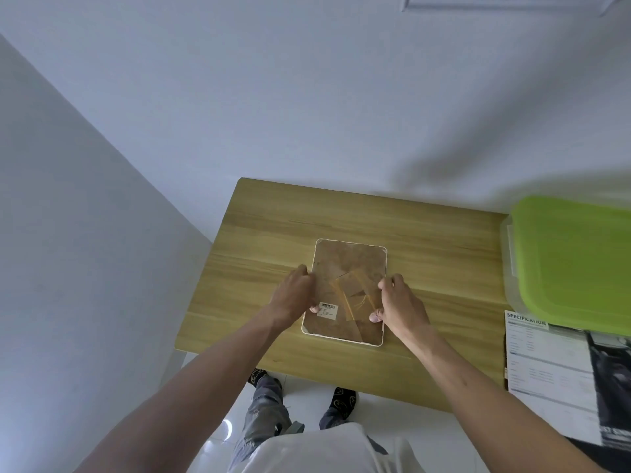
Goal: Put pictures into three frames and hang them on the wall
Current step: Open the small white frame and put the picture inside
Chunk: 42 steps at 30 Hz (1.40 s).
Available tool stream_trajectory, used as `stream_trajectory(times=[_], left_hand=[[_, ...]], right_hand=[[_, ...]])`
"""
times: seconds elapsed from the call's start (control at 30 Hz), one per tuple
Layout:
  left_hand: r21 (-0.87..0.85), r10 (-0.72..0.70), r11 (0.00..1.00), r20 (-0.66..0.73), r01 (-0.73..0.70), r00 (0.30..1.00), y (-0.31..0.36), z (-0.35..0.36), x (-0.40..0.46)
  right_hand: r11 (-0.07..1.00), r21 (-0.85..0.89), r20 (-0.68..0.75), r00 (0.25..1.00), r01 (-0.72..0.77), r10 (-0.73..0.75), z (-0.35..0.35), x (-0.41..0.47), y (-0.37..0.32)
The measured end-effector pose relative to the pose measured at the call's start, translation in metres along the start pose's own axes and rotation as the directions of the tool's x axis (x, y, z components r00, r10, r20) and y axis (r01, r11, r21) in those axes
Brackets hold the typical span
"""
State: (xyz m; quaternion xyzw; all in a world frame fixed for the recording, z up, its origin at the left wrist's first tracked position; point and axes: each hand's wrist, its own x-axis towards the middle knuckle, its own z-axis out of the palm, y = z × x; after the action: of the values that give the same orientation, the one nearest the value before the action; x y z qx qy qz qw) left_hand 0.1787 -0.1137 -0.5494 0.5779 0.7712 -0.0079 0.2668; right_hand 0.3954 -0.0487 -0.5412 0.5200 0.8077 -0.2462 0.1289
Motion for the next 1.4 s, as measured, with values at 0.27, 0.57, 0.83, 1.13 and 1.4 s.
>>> stream_trajectory(times=[0.27, 0.57, 0.83, 1.13, 1.4], left_hand=[[0.363, 0.195, 0.888, 0.258, -0.282, 0.946, 0.008, -0.018, 0.047], [0.293, 0.244, 0.897, 0.299, -0.332, 0.923, -0.005, -0.017, 0.057], [0.327, 0.204, 0.901, 0.261, -0.285, 0.944, -0.005, -0.016, 0.049], [-0.21, -0.03, 0.977, 0.053, 0.041, 0.998, 0.004, 0.005, 0.013], [-0.868, -0.409, 0.475, -0.069, 0.148, 0.91, 0.037, -0.011, -0.016]], right_hand=[[0.913, -0.315, 0.243, 0.952, 0.26, -0.188, -0.022, 0.046, -0.006], [0.921, -0.269, 0.298, 0.934, 0.282, -0.199, -0.022, 0.056, -0.005], [0.956, -0.139, 0.255, 0.942, 0.259, -0.218, -0.016, 0.053, 0.014], [0.959, 0.277, 0.041, 0.998, -0.058, 0.048, 0.012, -0.003, 0.009], [0.548, 0.801, 0.045, 0.937, -0.241, 0.347, -0.006, -0.017, 0.0]])
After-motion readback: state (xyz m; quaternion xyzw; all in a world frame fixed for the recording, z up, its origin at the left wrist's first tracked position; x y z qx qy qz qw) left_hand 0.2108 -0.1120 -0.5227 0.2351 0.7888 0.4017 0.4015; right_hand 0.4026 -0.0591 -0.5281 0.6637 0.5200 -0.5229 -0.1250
